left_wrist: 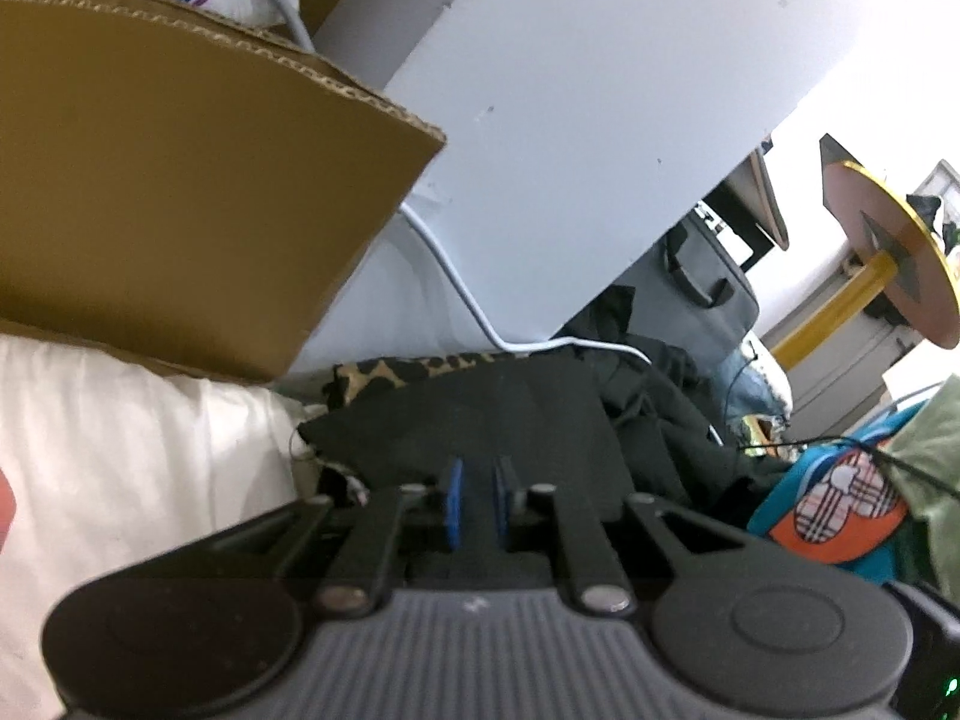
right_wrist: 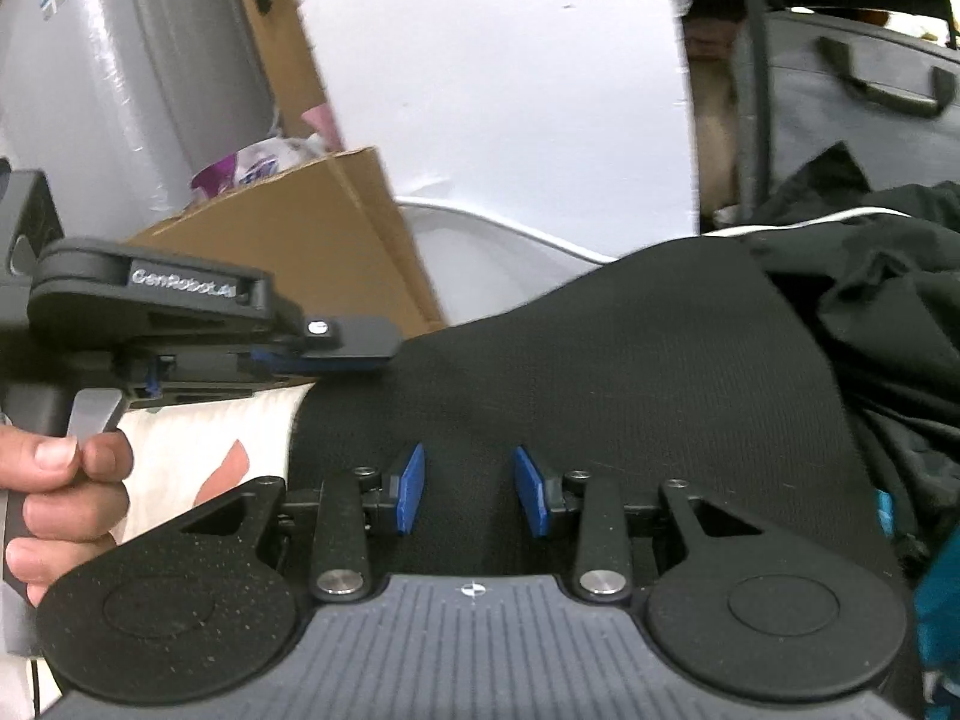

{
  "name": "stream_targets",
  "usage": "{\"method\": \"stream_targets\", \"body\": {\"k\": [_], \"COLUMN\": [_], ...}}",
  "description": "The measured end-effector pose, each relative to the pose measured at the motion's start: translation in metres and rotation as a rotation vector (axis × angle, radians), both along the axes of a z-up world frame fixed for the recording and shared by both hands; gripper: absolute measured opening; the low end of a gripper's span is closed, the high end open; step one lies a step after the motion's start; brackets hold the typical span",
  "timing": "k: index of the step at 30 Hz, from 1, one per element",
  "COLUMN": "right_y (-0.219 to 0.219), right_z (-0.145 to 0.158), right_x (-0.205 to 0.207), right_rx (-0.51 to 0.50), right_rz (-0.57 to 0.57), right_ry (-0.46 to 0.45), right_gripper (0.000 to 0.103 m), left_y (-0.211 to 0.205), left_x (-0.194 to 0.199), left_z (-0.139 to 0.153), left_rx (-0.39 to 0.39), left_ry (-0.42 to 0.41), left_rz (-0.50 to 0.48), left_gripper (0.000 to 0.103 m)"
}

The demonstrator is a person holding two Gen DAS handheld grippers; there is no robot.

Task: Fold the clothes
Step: 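Press the black shorts flat with the right tool while the left tool opens and releases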

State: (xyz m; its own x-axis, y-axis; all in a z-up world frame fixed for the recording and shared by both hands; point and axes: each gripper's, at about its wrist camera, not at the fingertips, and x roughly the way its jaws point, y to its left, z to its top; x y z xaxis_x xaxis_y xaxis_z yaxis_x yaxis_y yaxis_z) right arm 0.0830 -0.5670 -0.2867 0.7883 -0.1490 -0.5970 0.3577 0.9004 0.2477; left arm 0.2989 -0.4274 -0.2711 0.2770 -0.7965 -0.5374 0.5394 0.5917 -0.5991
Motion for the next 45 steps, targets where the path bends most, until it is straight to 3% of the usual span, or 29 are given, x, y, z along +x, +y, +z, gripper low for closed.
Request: {"method": "stream_targets", "body": {"k": [3, 7, 14, 19, 26, 31, 38, 40, 42, 45], "right_y": [-0.009, -0.018, -0.024, -0.025, -0.023, -0.025, -0.031, -0.035, -0.039, -0.044], "right_z": [-0.005, -0.013, -0.023, -0.030, -0.034, -0.027, -0.018, -0.019, -0.020, -0.024], "right_x": [-0.014, -0.027, -0.049, -0.071, -0.097, -0.115, -0.124, -0.123, -0.121, -0.114], "right_rx": [0.012, 0.031, 0.038, 0.052, 0.060, 0.042, -0.003, -0.008, -0.012, -0.030], "right_rz": [-0.024, -0.064, -0.115, -0.153, -0.175, -0.196, -0.219, -0.232, -0.229, -0.231], "right_ry": [0.006, 0.011, 0.043, 0.076, 0.133, 0.162, 0.147, 0.142, 0.124, 0.124], "right_gripper": [0.039, 0.038, 0.039, 0.039, 0.039, 0.039, 0.040, 0.040, 0.042, 0.048], "left_y": [0.001, 0.003, -0.005, -0.010, 0.001, 0.012, -0.001, -0.007, -0.011, -0.014], "left_x": [-0.003, 0.000, 0.001, -0.001, -0.009, -0.019, -0.041, -0.050, -0.054, -0.055], "left_z": [-0.004, -0.020, -0.036, -0.027, -0.014, 0.014, 0.027, 0.022, 0.013, 0.001], "left_rx": [0.021, 0.013, 0.033, 0.103, 0.182, 0.178, 0.175, 0.194, 0.213, 0.235], "left_ry": [-0.022, -0.012, -0.028, -0.115, -0.180, -0.227, -0.238, -0.244, -0.242, -0.263], "left_rz": [-0.028, -0.011, -0.036, -0.096, -0.097, -0.076, -0.146, -0.167, -0.167, -0.167], "left_gripper": [0.013, 0.003, 0.002, 0.002, 0.002, 0.003, 0.018, 0.038, 0.047, 0.046]}}
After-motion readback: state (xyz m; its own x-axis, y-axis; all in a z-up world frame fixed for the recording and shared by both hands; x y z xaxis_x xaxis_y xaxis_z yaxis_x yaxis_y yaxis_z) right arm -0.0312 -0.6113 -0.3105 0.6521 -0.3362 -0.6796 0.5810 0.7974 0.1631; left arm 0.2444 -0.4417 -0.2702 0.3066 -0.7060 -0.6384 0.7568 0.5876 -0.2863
